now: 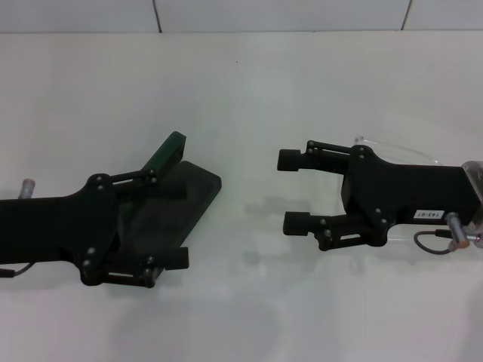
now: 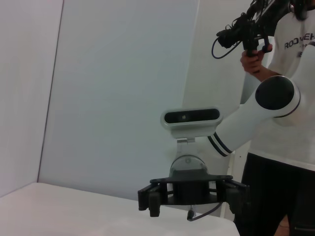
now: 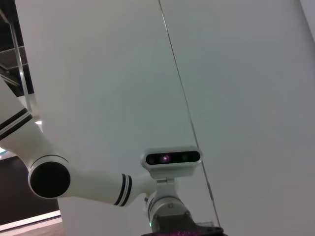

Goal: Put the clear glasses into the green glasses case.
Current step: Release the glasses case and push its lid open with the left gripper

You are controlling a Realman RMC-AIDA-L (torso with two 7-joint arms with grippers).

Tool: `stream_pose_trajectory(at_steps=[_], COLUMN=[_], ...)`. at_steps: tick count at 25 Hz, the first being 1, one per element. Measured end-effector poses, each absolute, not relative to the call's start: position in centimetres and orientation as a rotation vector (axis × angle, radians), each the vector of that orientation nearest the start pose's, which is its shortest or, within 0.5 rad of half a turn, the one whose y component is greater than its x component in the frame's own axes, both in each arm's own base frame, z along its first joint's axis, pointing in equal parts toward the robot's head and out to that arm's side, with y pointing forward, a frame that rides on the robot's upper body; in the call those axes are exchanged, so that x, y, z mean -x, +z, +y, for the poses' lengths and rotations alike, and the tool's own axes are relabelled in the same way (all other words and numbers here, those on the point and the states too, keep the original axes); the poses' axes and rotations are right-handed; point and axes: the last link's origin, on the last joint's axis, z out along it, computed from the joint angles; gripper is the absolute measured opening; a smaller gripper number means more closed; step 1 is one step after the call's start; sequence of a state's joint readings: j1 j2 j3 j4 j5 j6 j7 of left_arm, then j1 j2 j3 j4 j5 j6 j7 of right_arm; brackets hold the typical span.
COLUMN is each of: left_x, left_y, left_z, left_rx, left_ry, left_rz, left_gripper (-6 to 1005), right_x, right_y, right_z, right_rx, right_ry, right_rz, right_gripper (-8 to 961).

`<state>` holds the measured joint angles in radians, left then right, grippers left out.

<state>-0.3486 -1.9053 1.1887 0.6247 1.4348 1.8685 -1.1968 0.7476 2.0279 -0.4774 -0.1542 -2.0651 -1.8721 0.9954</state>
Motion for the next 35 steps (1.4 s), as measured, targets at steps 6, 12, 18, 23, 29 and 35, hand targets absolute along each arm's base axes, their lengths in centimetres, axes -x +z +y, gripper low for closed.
stream_pose_trajectory(at_steps=[6, 12, 18, 23, 29, 35], left_x=[25.9, 25.9, 25.7, 24.6, 19.4, 17.7], left_y=[3.5, 3.5, 4.3, 6.7, 8.7, 7.0], left_z=[26.0, 26.1, 26.8, 30.0, 32.8, 33.3], left_rx=[2.919, 2.919, 2.851, 2.741, 2.672, 2.464], left_ry=[-1.106, -1.105, -1.141, -1.008, -0.439, 0.122], left_rz=[-0.290, -0.293, -0.382, -0.678, -0.835, -0.986], left_gripper=[854, 834, 813, 796, 775, 657], right_x=[-19.3, -19.4, -20.2, -23.5, -26.5, -27.5], right_y=[-3.0, -3.0, -2.4, 1.2, 5.0, 5.8], right_z=[30.3, 30.2, 30.2, 30.9, 30.6, 30.1], right_rx=[2.908, 2.905, 2.859, 2.708, 2.576, 2.539], right_ry=[1.356, 1.358, 1.349, 1.227, 1.084, 1.061], right_rz=[0.250, 0.241, 0.248, 0.303, 0.331, 0.344], right_gripper=[872, 872, 872, 872, 872, 872])
